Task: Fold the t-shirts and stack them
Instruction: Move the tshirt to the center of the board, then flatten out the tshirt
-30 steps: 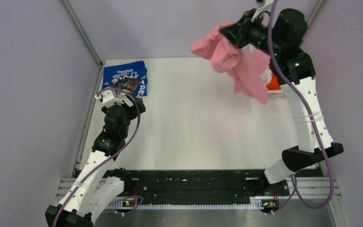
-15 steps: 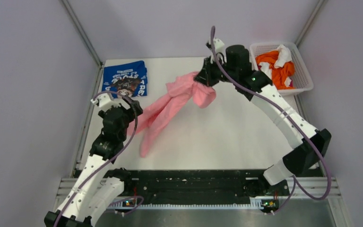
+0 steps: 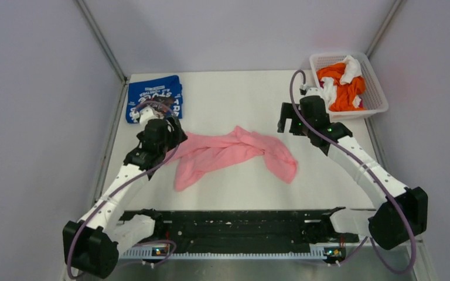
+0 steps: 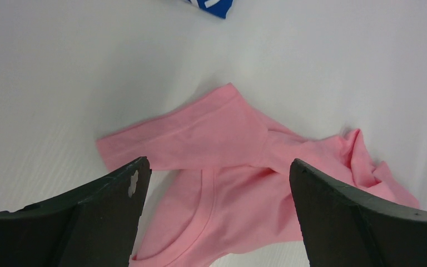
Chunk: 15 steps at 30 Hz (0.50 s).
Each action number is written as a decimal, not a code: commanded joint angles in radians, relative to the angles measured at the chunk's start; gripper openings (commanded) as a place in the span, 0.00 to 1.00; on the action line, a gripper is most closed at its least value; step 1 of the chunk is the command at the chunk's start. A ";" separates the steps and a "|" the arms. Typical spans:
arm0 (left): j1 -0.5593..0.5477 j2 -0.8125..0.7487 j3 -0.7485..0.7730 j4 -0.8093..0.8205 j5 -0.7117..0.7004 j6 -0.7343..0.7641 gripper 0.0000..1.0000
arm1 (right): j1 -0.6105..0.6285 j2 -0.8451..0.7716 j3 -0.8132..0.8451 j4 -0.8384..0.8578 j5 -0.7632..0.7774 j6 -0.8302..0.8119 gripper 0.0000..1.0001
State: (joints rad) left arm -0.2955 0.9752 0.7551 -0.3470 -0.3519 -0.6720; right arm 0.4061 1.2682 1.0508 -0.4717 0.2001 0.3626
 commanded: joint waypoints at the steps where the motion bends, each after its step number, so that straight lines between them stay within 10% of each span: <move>1: 0.002 0.085 0.052 -0.046 0.048 -0.031 0.99 | 0.021 -0.103 -0.064 0.065 0.007 0.042 0.99; 15: 0.131 0.573 0.251 0.102 0.340 0.047 0.95 | 0.250 0.162 -0.045 0.254 -0.023 -0.228 0.93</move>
State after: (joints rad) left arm -0.1940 1.4380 0.8936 -0.2817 -0.1333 -0.6701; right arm 0.6292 1.3186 0.9199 -0.3283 0.1989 0.2657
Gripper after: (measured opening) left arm 0.960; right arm 0.954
